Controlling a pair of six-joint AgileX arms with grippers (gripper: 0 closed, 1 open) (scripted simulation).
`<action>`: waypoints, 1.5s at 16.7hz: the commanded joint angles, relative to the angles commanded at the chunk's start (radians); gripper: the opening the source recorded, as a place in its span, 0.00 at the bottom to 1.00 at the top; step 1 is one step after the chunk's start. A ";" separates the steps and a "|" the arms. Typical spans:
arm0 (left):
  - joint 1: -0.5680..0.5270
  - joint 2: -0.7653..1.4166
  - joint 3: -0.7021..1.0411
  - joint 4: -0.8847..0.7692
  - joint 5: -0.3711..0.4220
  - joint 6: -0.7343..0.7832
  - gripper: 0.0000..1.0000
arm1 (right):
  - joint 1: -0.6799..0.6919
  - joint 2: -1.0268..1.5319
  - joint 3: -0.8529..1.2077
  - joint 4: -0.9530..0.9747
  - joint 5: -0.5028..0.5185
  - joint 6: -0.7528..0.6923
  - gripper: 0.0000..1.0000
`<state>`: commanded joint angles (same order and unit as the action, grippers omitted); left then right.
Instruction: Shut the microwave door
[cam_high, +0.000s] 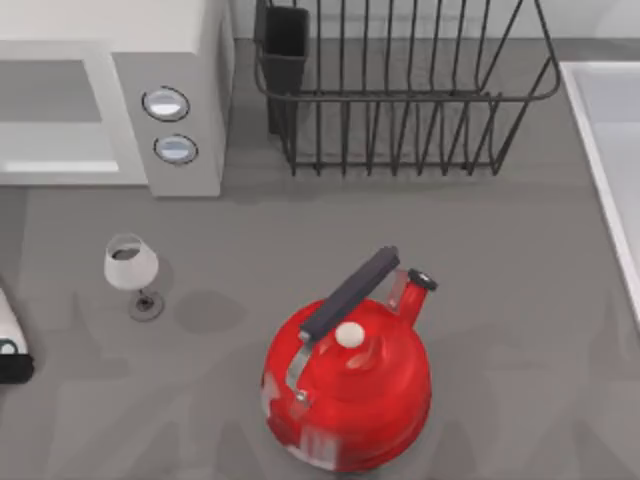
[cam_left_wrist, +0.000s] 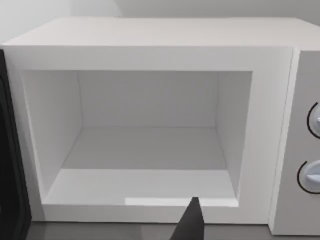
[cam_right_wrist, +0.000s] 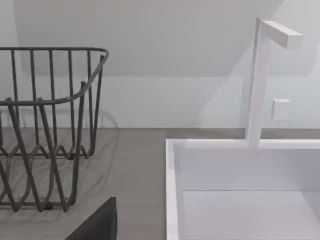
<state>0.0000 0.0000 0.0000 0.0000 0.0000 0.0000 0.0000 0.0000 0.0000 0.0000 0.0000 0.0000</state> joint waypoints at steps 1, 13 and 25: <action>0.000 0.000 0.000 0.000 0.000 0.000 0.25 | 0.000 0.000 0.000 0.000 0.000 0.000 1.00; 0.000 0.000 0.000 0.000 0.000 0.000 0.00 | 0.000 0.000 0.000 0.000 0.000 0.000 1.00; 0.277 -0.011 -0.062 0.051 0.277 0.000 0.00 | 0.000 0.000 0.000 0.000 0.000 0.000 1.00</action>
<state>0.2766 -0.0108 -0.0618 0.0511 0.2766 -0.0002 0.0000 0.0000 0.0000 0.0000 0.0000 0.0000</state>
